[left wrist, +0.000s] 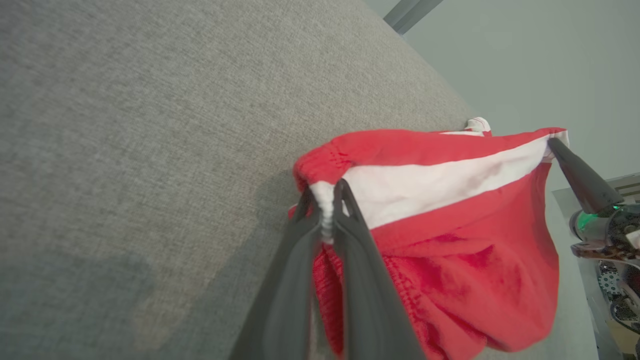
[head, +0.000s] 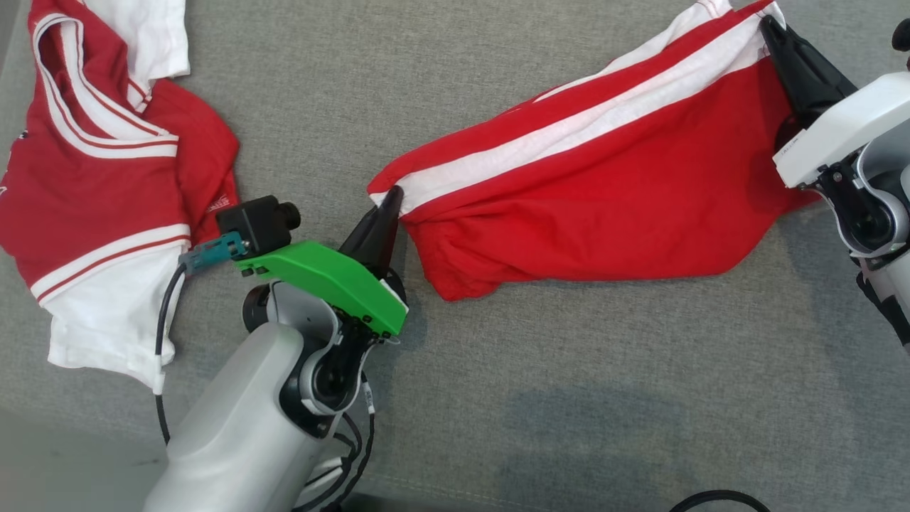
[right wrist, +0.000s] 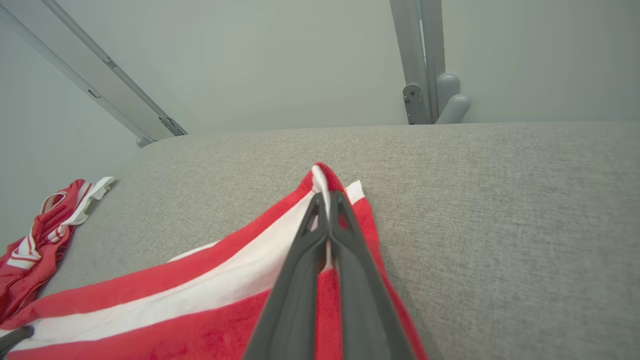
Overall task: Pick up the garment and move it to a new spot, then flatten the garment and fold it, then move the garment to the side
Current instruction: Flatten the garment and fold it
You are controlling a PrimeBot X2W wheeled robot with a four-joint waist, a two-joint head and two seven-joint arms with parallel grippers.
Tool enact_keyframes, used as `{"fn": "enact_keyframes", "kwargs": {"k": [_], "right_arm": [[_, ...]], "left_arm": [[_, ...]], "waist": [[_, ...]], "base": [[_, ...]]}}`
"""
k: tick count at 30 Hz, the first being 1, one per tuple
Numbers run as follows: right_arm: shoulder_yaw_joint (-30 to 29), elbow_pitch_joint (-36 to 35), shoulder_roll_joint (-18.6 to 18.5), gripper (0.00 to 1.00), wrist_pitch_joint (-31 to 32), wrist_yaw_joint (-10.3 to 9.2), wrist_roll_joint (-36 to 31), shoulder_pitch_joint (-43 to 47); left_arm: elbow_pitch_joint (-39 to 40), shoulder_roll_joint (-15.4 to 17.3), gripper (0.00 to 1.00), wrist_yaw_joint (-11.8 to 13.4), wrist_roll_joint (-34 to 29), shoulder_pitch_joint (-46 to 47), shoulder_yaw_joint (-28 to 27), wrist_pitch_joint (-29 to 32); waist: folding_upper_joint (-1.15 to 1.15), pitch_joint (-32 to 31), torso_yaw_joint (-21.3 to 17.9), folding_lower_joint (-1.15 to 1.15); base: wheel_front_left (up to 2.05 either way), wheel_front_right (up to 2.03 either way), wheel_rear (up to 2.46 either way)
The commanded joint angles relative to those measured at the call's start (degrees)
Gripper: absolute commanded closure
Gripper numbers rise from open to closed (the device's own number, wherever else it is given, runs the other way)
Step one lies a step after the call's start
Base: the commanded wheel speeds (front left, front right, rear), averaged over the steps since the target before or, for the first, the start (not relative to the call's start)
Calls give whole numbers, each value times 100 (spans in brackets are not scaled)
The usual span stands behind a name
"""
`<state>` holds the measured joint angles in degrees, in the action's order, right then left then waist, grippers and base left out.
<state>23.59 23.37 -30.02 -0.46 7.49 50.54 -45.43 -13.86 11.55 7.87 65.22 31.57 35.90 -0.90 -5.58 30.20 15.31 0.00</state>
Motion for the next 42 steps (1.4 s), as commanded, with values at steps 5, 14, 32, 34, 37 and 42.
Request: {"fn": "enact_keyframes", "kwargs": {"k": [5, 14, 32, 34, 37, 42], "right_arm": [[262, 581, -56, 100, -64, 0, -38, -387], [632, 1322, -59, 100, -252, 0, -164, -798], [1847, 491, -582, 0, 77, -2, 60, -722], [1896, 318, -767, 0, 361, -1, 124, -645], [1803, 218, -945, 0, 602, 0, 152, -563], [1669, 326, -938, 0, 863, 0, 212, -474]], "left_arm": [[-377, -277, 100, -140, -47, 344, 88, -45], [-873, -514, 100, -200, -120, 722, 117, -190], [60, 501, 0, 426, -1360, 200, 544, -725], [457, 840, 0, 661, -1657, 55, 622, -793], [1056, 1111, 0, 1012, -1962, -281, 719, -874], [1613, 1314, 0, 1264, -2210, -573, 774, -1026]], "waist": [[-1, 41, 264, 0], [-1, 63, 288, 0], [-1, -360, -313, 0], [-1, -397, -351, 0], [-1, -370, -334, 0], [-1, -225, -159, 0]], "base": [[0, 0, 0], [0, 0, 0], [0, 0, 0], [0, 0, 0], [0, 0, 0], [0, 0, 0]]}}
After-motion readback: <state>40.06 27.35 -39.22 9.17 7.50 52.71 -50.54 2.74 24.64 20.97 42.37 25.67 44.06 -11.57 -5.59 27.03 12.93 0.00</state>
